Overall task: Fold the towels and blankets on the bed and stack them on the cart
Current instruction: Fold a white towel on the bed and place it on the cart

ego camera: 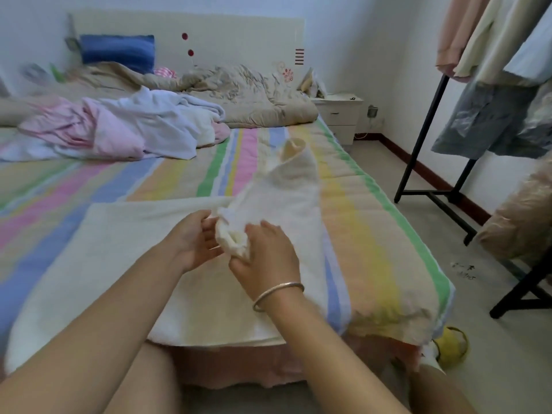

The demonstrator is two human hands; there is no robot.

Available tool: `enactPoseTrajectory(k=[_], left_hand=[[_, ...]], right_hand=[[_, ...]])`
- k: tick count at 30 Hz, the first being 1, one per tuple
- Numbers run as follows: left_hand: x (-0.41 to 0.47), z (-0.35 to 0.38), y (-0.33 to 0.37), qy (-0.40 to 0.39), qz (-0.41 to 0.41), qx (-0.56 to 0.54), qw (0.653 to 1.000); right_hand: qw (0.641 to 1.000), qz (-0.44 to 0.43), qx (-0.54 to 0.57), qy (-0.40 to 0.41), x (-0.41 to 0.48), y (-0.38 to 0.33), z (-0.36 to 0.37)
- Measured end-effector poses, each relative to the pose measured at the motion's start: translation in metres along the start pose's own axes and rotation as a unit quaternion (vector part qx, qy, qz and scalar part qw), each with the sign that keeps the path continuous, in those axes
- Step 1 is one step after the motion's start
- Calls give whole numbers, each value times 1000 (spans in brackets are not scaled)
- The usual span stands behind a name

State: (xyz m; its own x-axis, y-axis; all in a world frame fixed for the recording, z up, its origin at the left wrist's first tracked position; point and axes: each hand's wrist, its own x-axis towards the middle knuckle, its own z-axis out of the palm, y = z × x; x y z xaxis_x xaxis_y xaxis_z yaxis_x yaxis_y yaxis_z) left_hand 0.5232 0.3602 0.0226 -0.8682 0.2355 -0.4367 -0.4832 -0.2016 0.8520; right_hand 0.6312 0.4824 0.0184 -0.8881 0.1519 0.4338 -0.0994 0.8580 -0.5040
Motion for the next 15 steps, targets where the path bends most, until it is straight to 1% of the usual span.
enactPoseTrajectory(k=[1, 3, 5, 6, 8, 10, 13, 15], left_hand=[[4, -21, 3, 17, -9, -12, 1000], [7, -50, 2, 26, -44, -14, 999], [10, -67, -5, 21, -68, -3, 998], [12, -69, -6, 14, -68, 13, 997], [16, -66, -5, 12, -45, 72, 996], [21, -60, -3, 23, -2, 140, 990], [21, -48, -1, 13, 77, 223, 972], [20, -44, -2, 21, 106, 247, 963]], right_hand=[[999, -36, -17, -29, -4, -10, 14], [992, -80, -30, -94, -15, -17, 35], [980, -101, -49, -164, -24, -19, 51], [977, -110, -59, -174, -27, -17, 57], [978, -122, -51, -160, -28, -13, 59], [977, -140, -41, -155, -27, -7, 58], [969, -155, -51, -187, -27, -2, 56], [966, -151, -47, -206, -27, -3, 51]])
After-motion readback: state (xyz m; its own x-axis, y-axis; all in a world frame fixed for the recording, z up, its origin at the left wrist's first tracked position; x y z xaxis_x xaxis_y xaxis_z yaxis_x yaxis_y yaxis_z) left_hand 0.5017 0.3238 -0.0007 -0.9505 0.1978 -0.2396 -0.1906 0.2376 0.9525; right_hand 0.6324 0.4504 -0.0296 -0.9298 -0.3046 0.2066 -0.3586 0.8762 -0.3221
